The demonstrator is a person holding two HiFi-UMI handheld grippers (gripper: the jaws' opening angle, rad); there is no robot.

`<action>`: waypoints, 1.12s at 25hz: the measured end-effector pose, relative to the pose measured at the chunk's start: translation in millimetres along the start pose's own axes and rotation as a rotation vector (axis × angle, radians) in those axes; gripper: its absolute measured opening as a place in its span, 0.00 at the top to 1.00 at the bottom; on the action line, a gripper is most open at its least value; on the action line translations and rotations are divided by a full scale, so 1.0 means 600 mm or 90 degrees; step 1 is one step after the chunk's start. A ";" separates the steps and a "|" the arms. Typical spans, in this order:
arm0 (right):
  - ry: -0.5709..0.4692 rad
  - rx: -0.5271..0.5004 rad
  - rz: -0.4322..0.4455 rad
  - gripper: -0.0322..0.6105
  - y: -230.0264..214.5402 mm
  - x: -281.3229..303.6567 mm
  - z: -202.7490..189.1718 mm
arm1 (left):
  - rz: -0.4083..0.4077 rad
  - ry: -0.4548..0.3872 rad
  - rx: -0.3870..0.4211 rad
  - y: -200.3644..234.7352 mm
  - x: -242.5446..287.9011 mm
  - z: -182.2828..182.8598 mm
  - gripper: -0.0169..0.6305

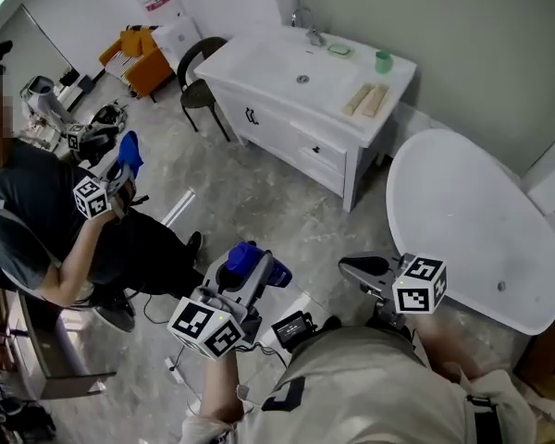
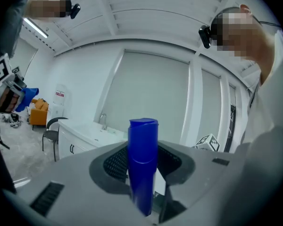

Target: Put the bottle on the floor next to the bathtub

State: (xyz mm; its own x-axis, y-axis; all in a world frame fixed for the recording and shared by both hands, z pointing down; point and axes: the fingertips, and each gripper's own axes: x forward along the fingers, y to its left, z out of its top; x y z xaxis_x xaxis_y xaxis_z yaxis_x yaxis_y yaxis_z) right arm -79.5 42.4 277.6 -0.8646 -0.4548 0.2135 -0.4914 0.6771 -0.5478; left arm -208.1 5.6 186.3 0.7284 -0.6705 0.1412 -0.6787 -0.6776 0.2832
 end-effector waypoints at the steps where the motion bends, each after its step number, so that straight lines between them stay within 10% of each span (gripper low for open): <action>1: -0.008 0.003 0.000 0.90 -0.007 -0.011 0.006 | -0.004 0.003 -0.002 -0.008 0.016 0.001 0.68; 11: -0.060 0.038 -0.003 0.90 -0.135 -0.173 0.047 | -0.039 -0.005 -0.007 -0.119 0.215 0.017 0.68; 19: -0.037 0.041 0.058 0.90 -0.211 -0.261 0.052 | -0.041 -0.076 -0.115 -0.195 0.304 0.028 0.68; 28: -0.021 0.043 0.120 0.90 -0.225 -0.278 0.075 | 0.031 -0.025 -0.039 -0.219 0.352 0.033 0.68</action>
State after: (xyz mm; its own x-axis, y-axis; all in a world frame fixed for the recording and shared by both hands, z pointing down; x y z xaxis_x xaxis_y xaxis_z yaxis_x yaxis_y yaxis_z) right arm 136.1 0.7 279.3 -0.9365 -0.3424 0.0762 -0.3117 0.7127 -0.6284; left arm 33.2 -53.1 160.2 0.6897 -0.7142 0.1193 -0.7053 -0.6253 0.3339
